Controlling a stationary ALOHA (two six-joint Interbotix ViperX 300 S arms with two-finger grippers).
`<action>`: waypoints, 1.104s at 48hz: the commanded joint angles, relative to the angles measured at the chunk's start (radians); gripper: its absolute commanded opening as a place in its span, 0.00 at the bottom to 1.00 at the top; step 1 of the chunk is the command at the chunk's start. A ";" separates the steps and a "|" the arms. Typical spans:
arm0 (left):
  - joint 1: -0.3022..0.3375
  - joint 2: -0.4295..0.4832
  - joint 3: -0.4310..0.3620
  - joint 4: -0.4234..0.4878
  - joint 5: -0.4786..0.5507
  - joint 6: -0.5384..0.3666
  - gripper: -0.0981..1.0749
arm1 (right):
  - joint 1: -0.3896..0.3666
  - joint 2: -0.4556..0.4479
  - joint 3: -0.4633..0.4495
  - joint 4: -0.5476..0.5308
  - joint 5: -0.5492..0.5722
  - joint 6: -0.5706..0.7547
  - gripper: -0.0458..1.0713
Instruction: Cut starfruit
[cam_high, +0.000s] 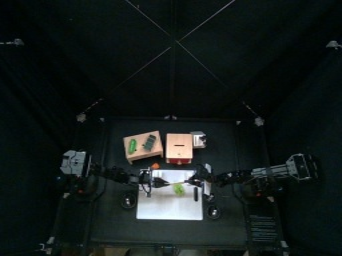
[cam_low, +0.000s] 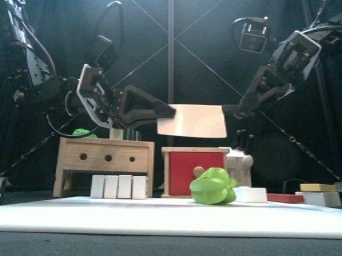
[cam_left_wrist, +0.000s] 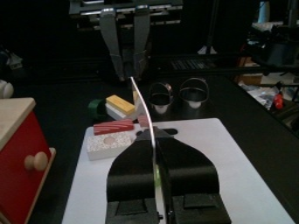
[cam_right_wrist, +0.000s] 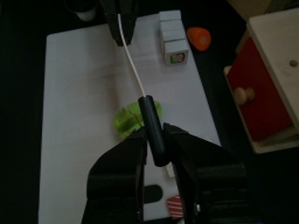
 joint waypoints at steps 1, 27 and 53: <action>-0.061 0.002 -0.048 -0.069 -0.008 0.005 0.28 | -0.037 0.002 -0.021 0.002 -0.008 0.003 0.55; -0.137 0.052 -0.061 -0.156 -0.006 0.017 0.28 | -0.044 0.052 -0.009 0.018 -0.015 0.003 0.56; -0.137 0.072 -0.075 -0.164 0.038 0.012 0.28 | -0.044 0.083 -0.009 0.031 -0.015 0.003 0.56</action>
